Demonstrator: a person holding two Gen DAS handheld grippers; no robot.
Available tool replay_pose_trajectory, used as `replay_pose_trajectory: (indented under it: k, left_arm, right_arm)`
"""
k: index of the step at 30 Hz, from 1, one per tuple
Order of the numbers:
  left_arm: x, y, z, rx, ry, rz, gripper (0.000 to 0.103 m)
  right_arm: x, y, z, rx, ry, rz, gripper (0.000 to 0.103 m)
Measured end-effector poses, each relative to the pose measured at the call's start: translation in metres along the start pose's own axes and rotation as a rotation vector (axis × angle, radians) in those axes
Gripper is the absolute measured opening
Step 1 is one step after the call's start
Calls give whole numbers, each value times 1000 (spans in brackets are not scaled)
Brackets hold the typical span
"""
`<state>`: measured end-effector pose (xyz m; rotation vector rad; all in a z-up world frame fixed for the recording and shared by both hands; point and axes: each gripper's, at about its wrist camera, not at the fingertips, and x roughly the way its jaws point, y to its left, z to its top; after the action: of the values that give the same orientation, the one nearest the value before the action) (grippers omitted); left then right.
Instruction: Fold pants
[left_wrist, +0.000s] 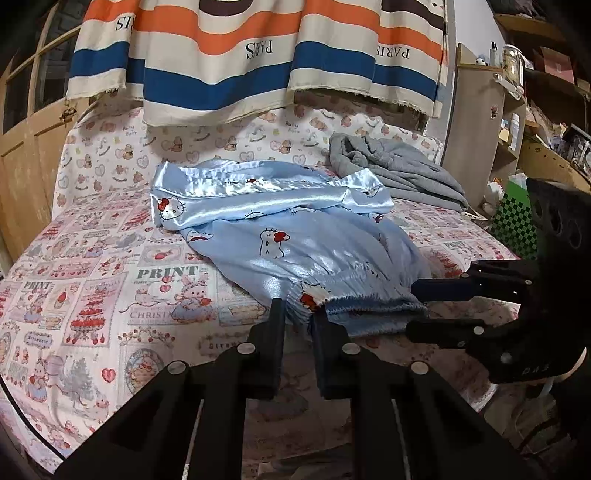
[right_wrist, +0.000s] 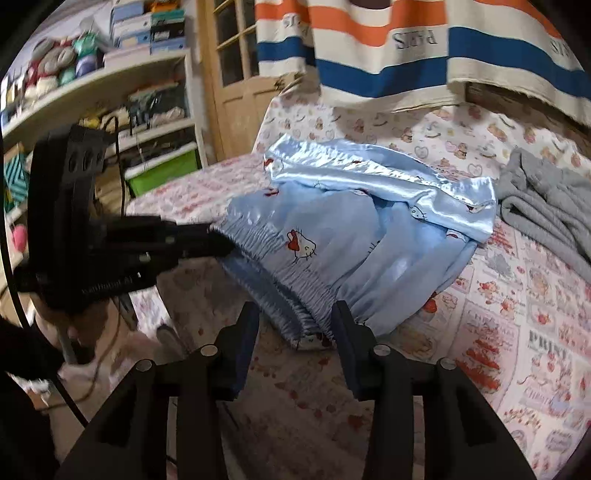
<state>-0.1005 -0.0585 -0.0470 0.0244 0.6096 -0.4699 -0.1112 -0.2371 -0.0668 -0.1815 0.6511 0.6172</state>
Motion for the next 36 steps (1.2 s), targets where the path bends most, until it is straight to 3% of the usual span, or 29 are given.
replay_pose_trajectory:
  k: [4,10,18,20,22,25,29,31,33,36]
  left_arm:
    - [0,4,2,-17,3,-22,13]
    - [1,4,4,-11,10,-28,13]
    - [0,10,19,-57,-14,-92,13]
    - [1,10,21,-49,-18,-88,13]
    - [0,9,19,-35,-22,-87,13]
    - [-8,9,17,5,-55,-116,14]
    - [-21,10,14,60,-93,-128,15]
    - [-24,9,13,94,-98,-109,20]
    - [-22,8,14,117,-96,-79,42]
    - [-14,7,19,151,-86,-64,63]
  right_arm:
    - [0,5,0,-107,23,-66,43]
    - [0,12,0,-208,73,-79,43]
    - [4,11,5,-238,96,-75,43]
    - [5,10,6,-229,94,-89,35]
    - [1,8,9,-194,63,-101,12]
    - [-10,2,16,-134,-16,-130,11]
    - [-14,-9,29,-106,-48,-143,11]
    - [-12,-13,34,-103,-53,-150,11]
    - [-13,-20,42,-84,-70,-142,11]
    - [-16,-26,54,-76,-104,-122,11]
